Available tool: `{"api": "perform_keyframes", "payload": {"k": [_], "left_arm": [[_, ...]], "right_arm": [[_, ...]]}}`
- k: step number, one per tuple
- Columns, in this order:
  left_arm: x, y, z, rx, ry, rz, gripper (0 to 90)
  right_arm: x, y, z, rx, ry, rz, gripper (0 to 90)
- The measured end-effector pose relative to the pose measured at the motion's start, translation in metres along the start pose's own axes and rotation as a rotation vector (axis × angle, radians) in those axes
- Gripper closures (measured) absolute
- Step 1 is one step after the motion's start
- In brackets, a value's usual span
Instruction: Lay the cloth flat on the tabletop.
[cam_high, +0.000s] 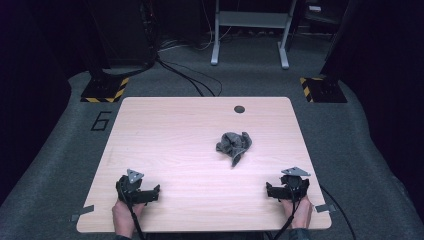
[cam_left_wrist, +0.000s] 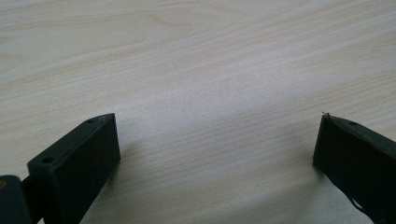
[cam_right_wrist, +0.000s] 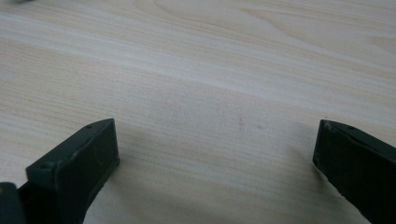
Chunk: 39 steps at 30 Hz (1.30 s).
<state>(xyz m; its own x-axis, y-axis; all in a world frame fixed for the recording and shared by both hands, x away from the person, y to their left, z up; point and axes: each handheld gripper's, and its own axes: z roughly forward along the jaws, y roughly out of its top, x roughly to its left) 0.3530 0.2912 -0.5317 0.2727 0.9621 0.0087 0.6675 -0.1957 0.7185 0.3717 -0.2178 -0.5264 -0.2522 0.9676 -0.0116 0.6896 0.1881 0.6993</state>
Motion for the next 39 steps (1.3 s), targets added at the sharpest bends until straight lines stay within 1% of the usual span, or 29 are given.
{"api": "perform_keyframes", "payload": {"k": [2, 4, 5, 7, 8, 10, 11, 12, 13, 14, 15, 16, 18, 21, 23, 24, 28, 29, 31, 33, 34, 36, 39], "left_arm": [[0.0, 0.0, 0.0, 0.001, 0.0, 0.0, 0.4], [0.0, 0.0, 0.0, 0.0, -0.001, 0.0, 0.4], [0.0, 0.0, 0.0, 0.0, 0.0, 0.0, 0.4], [0.0, 0.0, 0.0, 0.0, 0.0, 0.0, 0.4], [0.0, 0.0, 0.0, 0.0, 0.0, -0.001, 0.4], [0.0, 0.0, 0.0, 0.0, 0.001, 0.0, 0.4], [0.0, 0.0, 0.0, 0.001, 0.0, 0.0, 0.5], [0.0, 0.0, 0.0, 0.001, 0.0, 0.001, 0.5], [0.0, 0.0, 0.0, 0.0, 0.0, 0.0, 0.4], [0.0, 0.0, 0.0, -0.003, 0.001, -0.001, 0.4], [0.0, 0.0, 0.0, -0.002, 0.0, -0.001, 0.4], [0.0, 0.0, 0.0, -0.002, 0.001, -0.001, 0.4], [0.0, 0.0, 0.0, -0.003, 0.001, -0.001, 0.5], [0.0, 0.0, 0.0, -0.004, 0.001, -0.002, 0.5], [0.0, 0.0, 0.0, -0.004, 0.001, -0.001, 0.6], [0.0, 0.0, 0.0, -0.004, 0.001, -0.001, 0.6], [0.0, 0.0, 0.0, 0.0, -0.003, 0.0, 0.6], [0.0, 0.0, 0.0, 0.0, -0.003, 0.001, 0.6], [0.0, 0.0, 0.0, 0.0, -0.002, 0.0, 0.6], [0.0, 0.0, 0.0, 0.0, -0.003, 0.0, 0.6], [0.0, 0.0, 0.0, 0.0, -0.002, 0.0, 0.6], [0.0, 0.0, 0.0, 0.0, -0.003, 0.001, 0.6], [0.0, 0.0, 0.0, 0.0, -0.003, 0.001, 0.6]], "right_arm": [[0.0, 0.004, 0.001, -0.011, 0.024, 0.001, 0.0], [0.0, 0.009, -0.001, -0.023, 0.034, -0.008, 0.0], [0.001, 0.013, -0.002, -0.036, 0.042, -0.007, 0.4], [0.002, 0.022, -0.003, -0.044, 0.077, -0.008, 0.7], [0.002, 0.025, -0.003, -0.048, 0.081, -0.011, 0.9], [0.005, 0.035, -0.004, -0.052, 0.103, -0.036, 0.9], [0.007, 0.038, -0.005, -0.057, 0.104, -0.034, 1.0], [0.009, 0.043, -0.005, -0.061, 0.11, -0.05, 0.9], [0.01, 0.047, -0.006, -0.061, 0.115, -0.057, 0.7], [0.013, 0.052, -0.007, -0.071, 0.125, -0.062, 0.8], [0.017, 0.062, -0.007, -0.076, 0.141, -0.071, 0.7], [0.017, 0.062, -0.007, -0.076, 0.141, -0.071, 0.7], [0.02, 0.071, -0.007, -0.083, 0.155, -0.092, 0.7], [0.025, 0.084, -0.006, -0.089, 0.178, -0.108, 0.7], [0.03, 0.09, -0.005, -0.093, 0.178, -0.123, 0.8], [0.033, 0.095, -0.003, -0.091, 0.183, -0.133, 0.8], [0.037, 0.104, 0.003, -0.084, 0.202, -0.14, 1.1], [0.038, 0.106, 0.005, -0.081, 0.206, -0.136, 1.1], [0.039, 0.111, 0.009, -0.076, 0.226, -0.125, 1.1], [0.041, 0.117, 0.014, -0.075, 0.239, -0.136, 1.5], [0.043, 0.12, 0.016, -0.075, 0.233, -0.148, 1.5], [0.047, 0.127, 0.02, -0.064, 0.242, -0.149, 1.5], [0.054, 0.135, 0.028, -0.058, 0.245, -0.174, 2.1]]}}
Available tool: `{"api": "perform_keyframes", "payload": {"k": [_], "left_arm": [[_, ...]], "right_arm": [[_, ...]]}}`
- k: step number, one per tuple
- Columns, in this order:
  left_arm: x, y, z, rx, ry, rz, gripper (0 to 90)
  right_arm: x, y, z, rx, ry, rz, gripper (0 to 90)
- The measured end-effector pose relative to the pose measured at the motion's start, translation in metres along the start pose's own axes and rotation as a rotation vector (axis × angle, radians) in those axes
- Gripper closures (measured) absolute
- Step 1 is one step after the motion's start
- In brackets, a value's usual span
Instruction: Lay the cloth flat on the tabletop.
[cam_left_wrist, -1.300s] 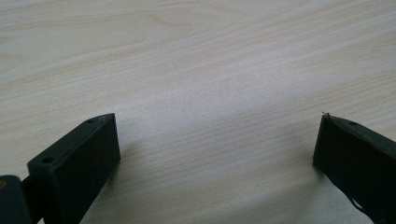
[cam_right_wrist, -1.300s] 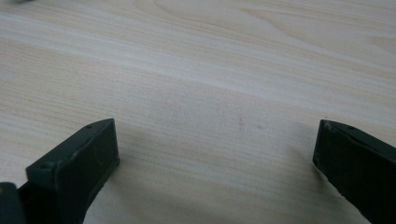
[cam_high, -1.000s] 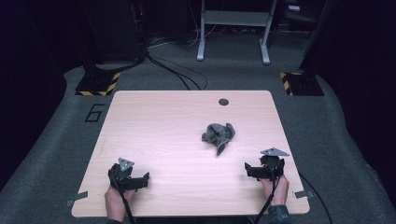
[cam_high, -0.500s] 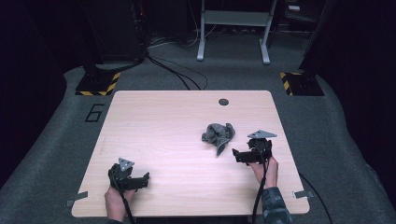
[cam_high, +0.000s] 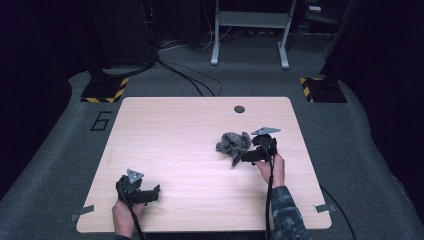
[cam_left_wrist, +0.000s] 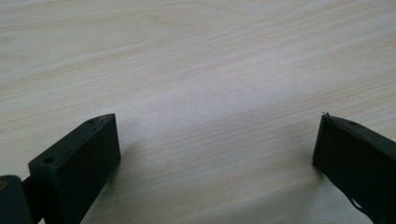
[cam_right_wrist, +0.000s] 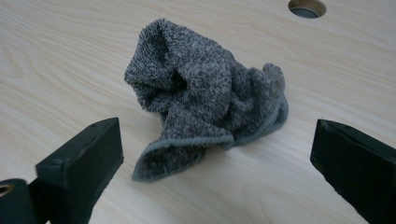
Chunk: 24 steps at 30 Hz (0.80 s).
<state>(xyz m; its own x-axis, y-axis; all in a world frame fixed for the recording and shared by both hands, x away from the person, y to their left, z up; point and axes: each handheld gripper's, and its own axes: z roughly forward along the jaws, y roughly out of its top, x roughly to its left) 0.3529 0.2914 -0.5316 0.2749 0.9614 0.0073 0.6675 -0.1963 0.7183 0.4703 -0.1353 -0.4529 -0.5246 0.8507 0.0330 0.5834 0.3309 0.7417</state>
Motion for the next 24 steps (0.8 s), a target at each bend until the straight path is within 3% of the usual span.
{"api": "perform_keyframes", "payload": {"k": [3, 7, 15, 19, 24], "left_arm": [[0.0, 0.0, 0.0, 0.0, 0.0, 0.0, 0.6], [0.0, 0.0, 0.0, 0.0, 0.0, 0.0, 0.6], [0.0, 0.0, 0.0, 0.0, 0.0, 0.001, 0.7], [0.0, 0.0, 0.0, -0.002, 0.0, 0.001, 1.0], [0.0, 0.0, 0.0, -0.002, 0.0, 0.002, 1.0]], "right_arm": [[0.003, 0.009, 0.012, 0.012, 0.006, -0.014, 2.9], [0.004, 0.019, 0.027, 0.028, -0.049, -0.04, 5.3], [0.0, 0.03, 0.062, 0.082, -0.031, -0.02, 15.0], [0.001, 0.026, 0.073, 0.115, -0.025, -0.016, 25.4], [0.004, 0.016, 0.08, 0.144, -0.041, -0.036, 46.4]]}}
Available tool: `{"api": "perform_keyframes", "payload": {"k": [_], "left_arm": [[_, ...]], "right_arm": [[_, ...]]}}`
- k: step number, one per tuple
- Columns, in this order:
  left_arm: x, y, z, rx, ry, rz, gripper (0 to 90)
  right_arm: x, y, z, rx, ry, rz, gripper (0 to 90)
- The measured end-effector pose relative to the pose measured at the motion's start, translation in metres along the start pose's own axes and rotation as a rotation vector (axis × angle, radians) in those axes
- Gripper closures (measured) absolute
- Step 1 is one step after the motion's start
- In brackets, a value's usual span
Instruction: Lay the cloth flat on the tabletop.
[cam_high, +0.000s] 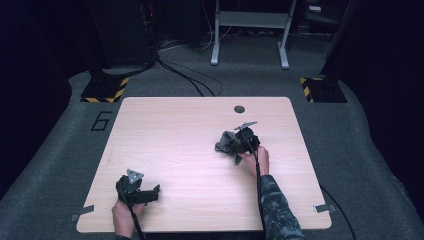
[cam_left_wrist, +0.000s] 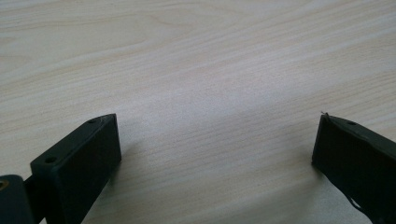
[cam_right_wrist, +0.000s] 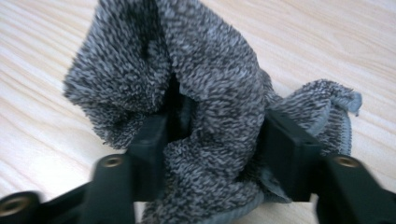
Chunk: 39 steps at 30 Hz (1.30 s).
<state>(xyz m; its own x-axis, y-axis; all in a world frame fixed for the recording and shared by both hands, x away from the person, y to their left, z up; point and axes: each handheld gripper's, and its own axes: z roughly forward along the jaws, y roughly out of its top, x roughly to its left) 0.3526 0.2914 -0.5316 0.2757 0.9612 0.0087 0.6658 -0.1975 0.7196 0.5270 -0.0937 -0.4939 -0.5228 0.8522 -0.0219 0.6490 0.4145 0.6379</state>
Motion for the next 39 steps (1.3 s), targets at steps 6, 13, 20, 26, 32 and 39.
{"api": "perform_keyframes", "payload": {"k": [6, 13, 20, 26, 32, 39], "left_arm": [[0.0, 0.0, 0.0, 0.002, 0.001, 0.001, 1.0], [0.0, 0.0, 0.0, -0.001, 0.003, 0.0, 1.2], [0.0, 0.0, 0.0, 0.0, 0.0, -0.002, 1.2], [0.0, 0.0, 0.0, 0.0, 0.001, 0.0, 1.2], [0.0, 0.0, 0.0, 0.0, 0.002, -0.002, 1.2], [0.0, 0.0, 0.0, 0.0, 0.003, -0.001, 1.2]], "right_arm": [[0.003, -0.008, 0.002, 0.001, -0.043, 0.005, 67.6], [-0.001, -0.01, -0.008, -0.057, -0.012, 0.036, 74.5], [0.001, -0.009, -0.036, -0.119, 0.06, 0.064, 74.5], [0.008, -0.008, -0.068, -0.181, 0.123, 0.08, 74.5], [0.021, -0.01, -0.093, -0.223, 0.193, 0.074, 74.4], [0.052, -0.02, -0.11, -0.236, 0.265, 0.034, 74.1]]}}
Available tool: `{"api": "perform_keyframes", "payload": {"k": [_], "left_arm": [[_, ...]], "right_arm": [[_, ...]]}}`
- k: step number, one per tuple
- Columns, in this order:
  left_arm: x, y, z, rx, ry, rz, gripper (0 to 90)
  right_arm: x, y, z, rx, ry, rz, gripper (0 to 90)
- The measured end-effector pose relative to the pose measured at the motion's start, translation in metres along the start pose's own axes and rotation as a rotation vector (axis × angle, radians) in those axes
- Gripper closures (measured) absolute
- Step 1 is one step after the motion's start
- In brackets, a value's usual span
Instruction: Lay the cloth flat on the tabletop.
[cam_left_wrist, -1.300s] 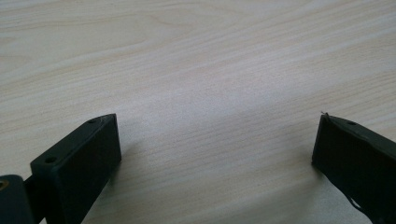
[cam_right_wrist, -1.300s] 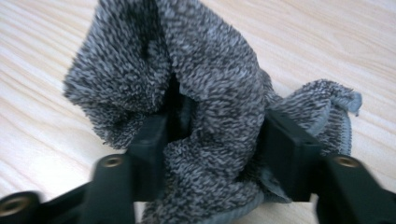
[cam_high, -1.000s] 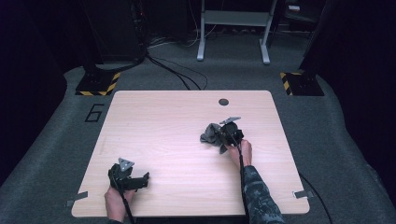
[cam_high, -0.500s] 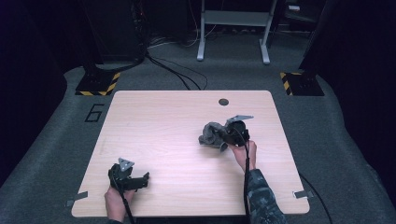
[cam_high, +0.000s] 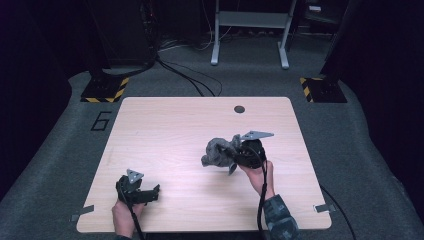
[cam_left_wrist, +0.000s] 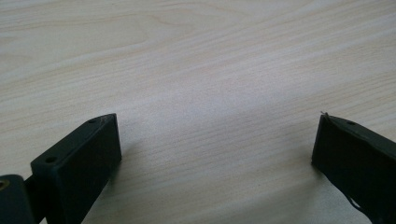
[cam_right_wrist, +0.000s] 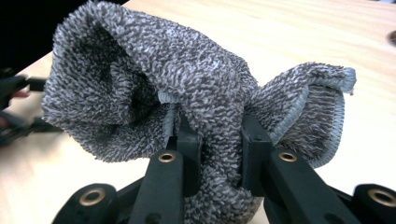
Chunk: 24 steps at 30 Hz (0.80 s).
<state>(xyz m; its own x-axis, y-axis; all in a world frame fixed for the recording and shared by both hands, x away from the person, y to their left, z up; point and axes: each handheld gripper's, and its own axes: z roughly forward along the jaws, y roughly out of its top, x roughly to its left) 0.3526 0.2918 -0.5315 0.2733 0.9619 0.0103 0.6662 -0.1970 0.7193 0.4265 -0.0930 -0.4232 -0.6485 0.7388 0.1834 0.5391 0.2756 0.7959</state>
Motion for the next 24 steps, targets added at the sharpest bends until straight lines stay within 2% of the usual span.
{"api": "perform_keyframes", "payload": {"k": [5, 11, 13, 16, 17, 19, 21, 24], "left_arm": [[0.0, 0.0, 0.0, 0.0, -0.002, -0.004, 1.2], [0.0, 0.0, 0.0, 0.0, 0.0, -0.001, 1.2], [0.0, 0.0, 0.0, -0.004, 0.003, -0.002, 1.2], [0.0, 0.0, 0.0, -0.003, 0.001, -0.005, 1.2], [0.0, 0.0, 0.0, -0.003, 0.002, -0.002, 1.2], [-0.001, 0.0, 0.0, -0.004, 0.002, -0.008, 1.3], [-0.001, 0.0, -0.001, 0.005, 0.006, -0.007, 1.7], [-0.002, 0.0, -0.002, 0.012, 0.027, -0.024, 2.3]], "right_arm": [[0.021, -0.014, 0.007, 0.034, 0.041, -0.019, 73.8], [0.038, -0.041, 0.032, 0.116, 0.041, -0.01, 71.1], [0.044, -0.051, 0.044, 0.156, 0.024, -0.034, 65.8], [0.046, -0.06, 0.052, 0.191, 0.032, -0.037, 50.5], [0.046, -0.061, 0.05, 0.183, 0.043, -0.032, 45.4], [0.044, -0.059, 0.042, 0.157, 0.027, -0.026, 39.6], [0.039, -0.057, 0.028, 0.123, 0.037, -0.012, 37.0], [0.029, -0.055, 0.008, 0.085, 0.01, -0.004, 37.0]]}}
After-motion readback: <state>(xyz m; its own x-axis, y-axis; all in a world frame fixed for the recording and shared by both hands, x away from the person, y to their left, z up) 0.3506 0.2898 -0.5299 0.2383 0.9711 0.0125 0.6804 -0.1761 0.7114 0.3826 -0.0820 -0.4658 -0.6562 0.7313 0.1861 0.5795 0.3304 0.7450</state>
